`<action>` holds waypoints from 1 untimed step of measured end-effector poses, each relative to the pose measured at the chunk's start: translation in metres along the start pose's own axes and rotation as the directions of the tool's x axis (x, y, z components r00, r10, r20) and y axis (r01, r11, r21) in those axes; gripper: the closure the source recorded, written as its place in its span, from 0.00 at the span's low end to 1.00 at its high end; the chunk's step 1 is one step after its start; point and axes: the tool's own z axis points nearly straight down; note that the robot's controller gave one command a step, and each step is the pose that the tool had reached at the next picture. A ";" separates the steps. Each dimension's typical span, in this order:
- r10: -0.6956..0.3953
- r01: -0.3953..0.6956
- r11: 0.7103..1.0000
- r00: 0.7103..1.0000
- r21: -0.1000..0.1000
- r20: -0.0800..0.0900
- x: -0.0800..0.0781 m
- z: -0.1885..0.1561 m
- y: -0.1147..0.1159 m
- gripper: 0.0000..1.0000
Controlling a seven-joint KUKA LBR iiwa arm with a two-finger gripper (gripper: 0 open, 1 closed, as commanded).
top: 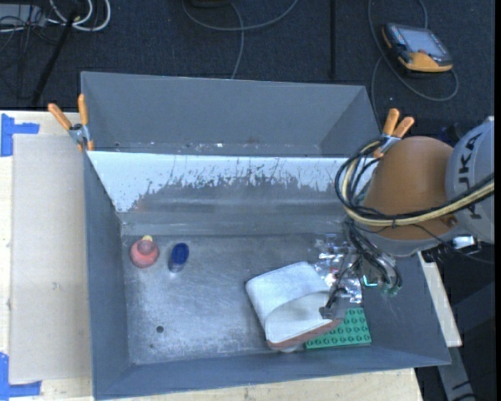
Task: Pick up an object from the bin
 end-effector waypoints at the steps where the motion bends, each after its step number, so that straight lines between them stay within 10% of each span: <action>1: -0.004 0.004 1.000 1.000 0.001 0.007 -0.002 -0.003 0.000 1.00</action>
Offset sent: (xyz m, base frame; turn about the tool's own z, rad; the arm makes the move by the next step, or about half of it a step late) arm 0.0000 0.0000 0.0000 0.0000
